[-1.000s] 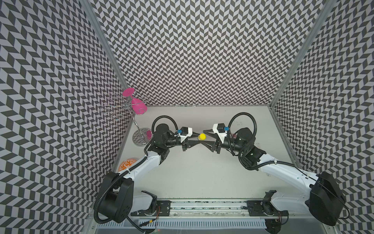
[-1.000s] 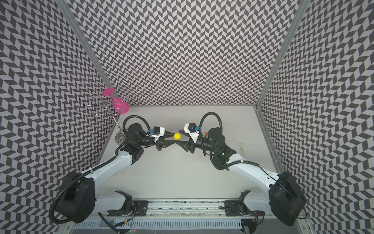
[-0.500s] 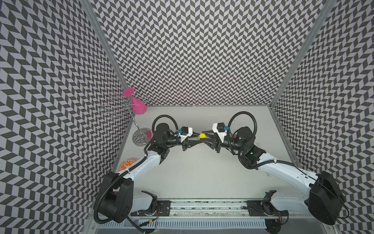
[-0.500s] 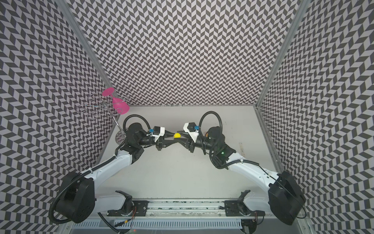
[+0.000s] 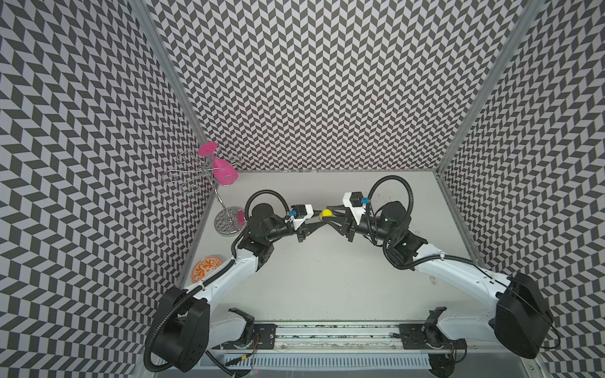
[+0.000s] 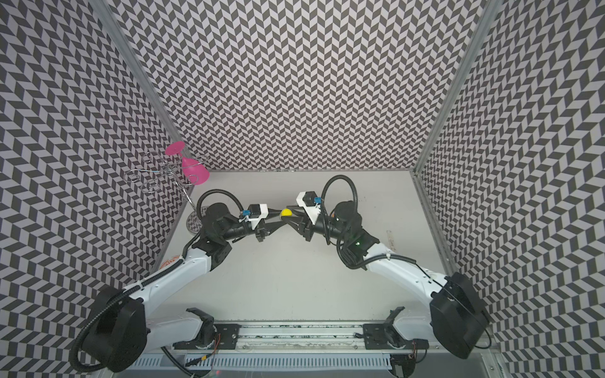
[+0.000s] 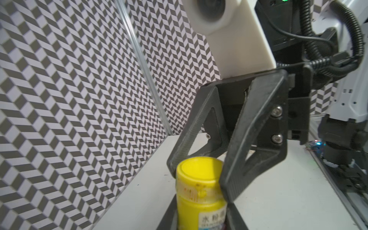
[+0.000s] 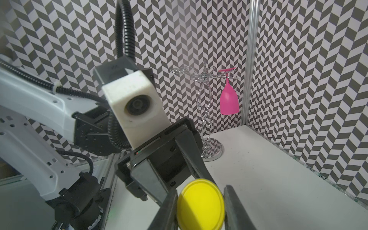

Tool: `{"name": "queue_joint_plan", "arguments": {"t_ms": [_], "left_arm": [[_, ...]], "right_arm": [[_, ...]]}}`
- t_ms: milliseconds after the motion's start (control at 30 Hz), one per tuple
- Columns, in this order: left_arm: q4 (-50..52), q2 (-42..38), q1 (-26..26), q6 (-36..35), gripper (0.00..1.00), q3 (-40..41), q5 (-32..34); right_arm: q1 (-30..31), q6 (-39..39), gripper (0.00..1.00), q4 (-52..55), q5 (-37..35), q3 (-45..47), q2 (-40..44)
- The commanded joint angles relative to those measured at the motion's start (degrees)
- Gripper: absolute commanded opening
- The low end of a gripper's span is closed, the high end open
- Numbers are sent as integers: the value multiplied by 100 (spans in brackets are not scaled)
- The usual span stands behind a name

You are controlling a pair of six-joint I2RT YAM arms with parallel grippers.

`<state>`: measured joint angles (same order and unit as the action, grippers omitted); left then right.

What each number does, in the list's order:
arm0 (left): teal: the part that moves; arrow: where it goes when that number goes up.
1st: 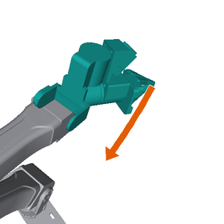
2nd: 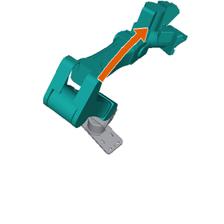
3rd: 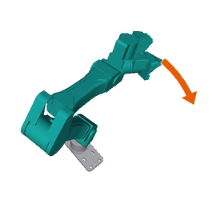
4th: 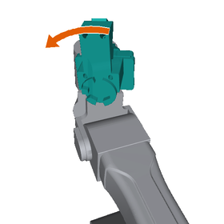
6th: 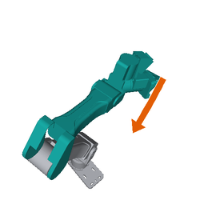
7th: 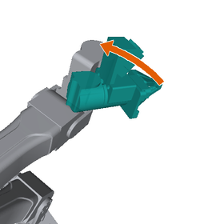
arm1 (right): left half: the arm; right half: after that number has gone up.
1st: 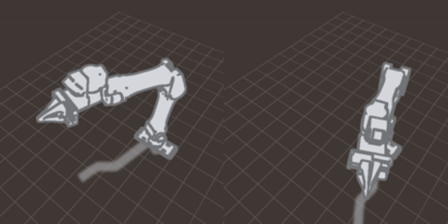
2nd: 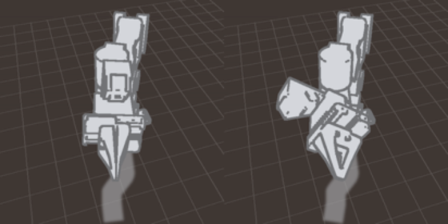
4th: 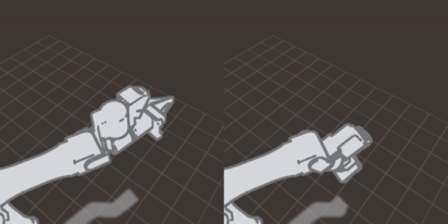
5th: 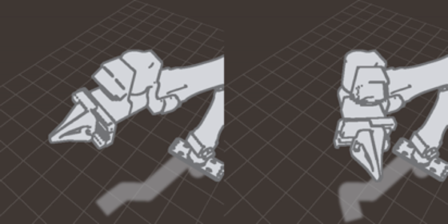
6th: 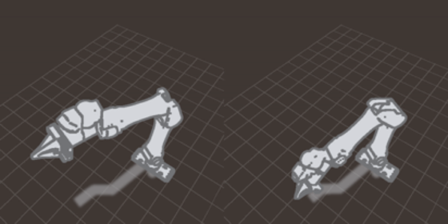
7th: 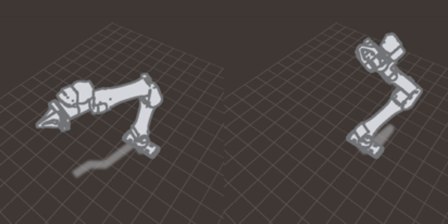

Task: Close the paint jar lid
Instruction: Screw the lid onto the paint jar.

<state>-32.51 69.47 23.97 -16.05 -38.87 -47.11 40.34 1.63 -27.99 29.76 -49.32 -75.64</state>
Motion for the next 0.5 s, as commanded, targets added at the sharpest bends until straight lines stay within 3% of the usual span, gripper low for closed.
{"name": "queue_joint_plan", "arguments": {"t_ms": [0,200,467], "left_arm": [[-477,-268,20,-273,26,168,1403],[-861,-645,104,-474,25,495,2592],[-1552,-1102,114,-735,25,960,3925]], "right_arm": [[86,451,0,-155,-302,-95,-122],[303,905,0,-41,-694,-207,-263],[989,1732,0,520,-1854,-635,-598]]}}
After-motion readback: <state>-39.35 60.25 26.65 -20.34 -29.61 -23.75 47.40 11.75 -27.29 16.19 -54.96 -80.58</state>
